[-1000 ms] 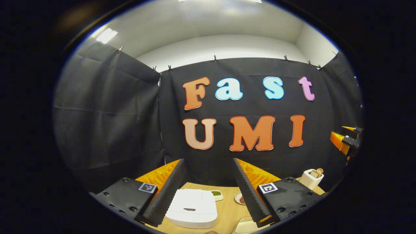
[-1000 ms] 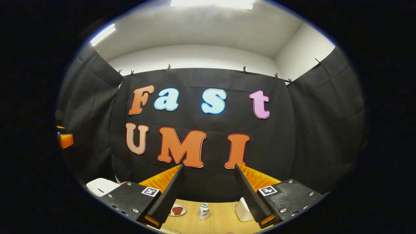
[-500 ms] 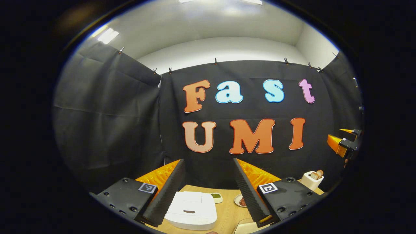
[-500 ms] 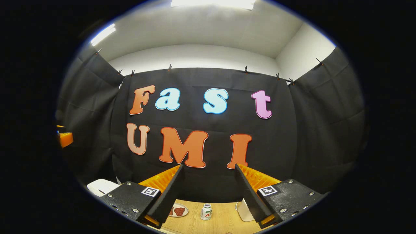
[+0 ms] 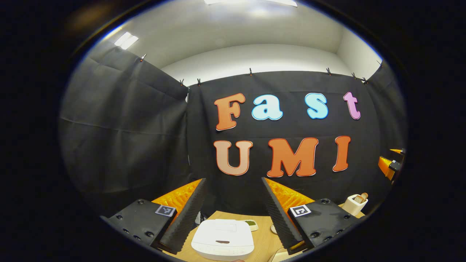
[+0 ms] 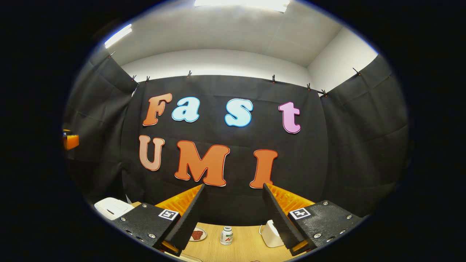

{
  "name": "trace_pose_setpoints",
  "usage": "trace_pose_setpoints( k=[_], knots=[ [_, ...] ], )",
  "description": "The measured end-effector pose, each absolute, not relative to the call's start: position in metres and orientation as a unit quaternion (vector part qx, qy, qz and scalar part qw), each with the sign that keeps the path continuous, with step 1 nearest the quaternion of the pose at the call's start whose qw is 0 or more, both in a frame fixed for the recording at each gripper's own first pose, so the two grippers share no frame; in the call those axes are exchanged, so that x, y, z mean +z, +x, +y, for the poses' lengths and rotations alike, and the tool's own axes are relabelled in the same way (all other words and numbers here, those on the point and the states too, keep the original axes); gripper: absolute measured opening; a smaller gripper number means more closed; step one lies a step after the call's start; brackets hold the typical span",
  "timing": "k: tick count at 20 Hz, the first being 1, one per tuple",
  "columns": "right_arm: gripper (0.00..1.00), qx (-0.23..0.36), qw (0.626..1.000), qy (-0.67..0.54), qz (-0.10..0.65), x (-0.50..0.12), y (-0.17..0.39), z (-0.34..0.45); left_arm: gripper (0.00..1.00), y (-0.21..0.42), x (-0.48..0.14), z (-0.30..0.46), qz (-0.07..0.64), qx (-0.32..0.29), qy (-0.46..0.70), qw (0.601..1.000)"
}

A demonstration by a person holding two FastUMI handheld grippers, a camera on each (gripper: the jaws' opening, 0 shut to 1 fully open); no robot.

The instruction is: Close the left gripper, press the button to open the rice cooker; take a wooden spoon from the chopstick holder with the right hand, scoop a spoonful of rice and pour it into the rice cooker, then put the wooden spoon back into the chopstick holder.

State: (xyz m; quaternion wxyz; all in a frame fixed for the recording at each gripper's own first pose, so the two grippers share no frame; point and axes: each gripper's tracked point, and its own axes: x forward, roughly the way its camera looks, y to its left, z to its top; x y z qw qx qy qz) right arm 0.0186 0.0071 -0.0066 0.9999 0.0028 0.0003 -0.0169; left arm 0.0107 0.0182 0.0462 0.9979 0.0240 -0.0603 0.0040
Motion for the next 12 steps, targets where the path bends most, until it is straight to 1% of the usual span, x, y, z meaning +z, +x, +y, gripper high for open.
trace_pose_setpoints(
  k=[6, 7, 8, 9, 10, 11, 12],
  knots=[
    [0.95, -0.033, 0.999, -0.005, 0.014, -0.019, 0.006, -0.007, 0.99, 0.027, 0.041, 0.046, -0.045, 0.013, 0.004, 0.999],
    [0.95, -0.037, 0.999, -0.005, 0.018, -0.022, 0.004, -0.01, 0.97, 0.029, 0.039, 0.047, -0.044, 0.012, 0.005, 0.999],
    [0.95, -0.04, 0.999, -0.005, 0.021, -0.025, 0.002, -0.011, 0.97, 0.031, 0.038, 0.049, -0.042, 0.011, 0.01, 0.999],
    [0.95, -0.045, 0.999, -0.004, 0.024, -0.027, -0.001, -0.014, 0.87, 0.031, 0.038, 0.05, -0.042, 0.012, 0.014, 0.999],
    [0.97, -0.048, 0.998, -0.004, 0.027, -0.029, -0.003, -0.017, 0.82, 0.036, 0.036, 0.051, -0.038, 0.014, 0.015, 0.999],
    [0.95, -0.052, 0.998, -0.004, 0.03, -0.031, -0.005, -0.02, 0.57, 0.041, 0.03, 0.05, -0.032, 0.013, 0.015, 0.999],
    [0.95, -0.055, 0.998, -0.004, 0.032, -0.033, -0.006, -0.022, 0.32, 0.044, 0.025, 0.053, -0.025, 0.019, 0.012, 0.999]
  ],
)
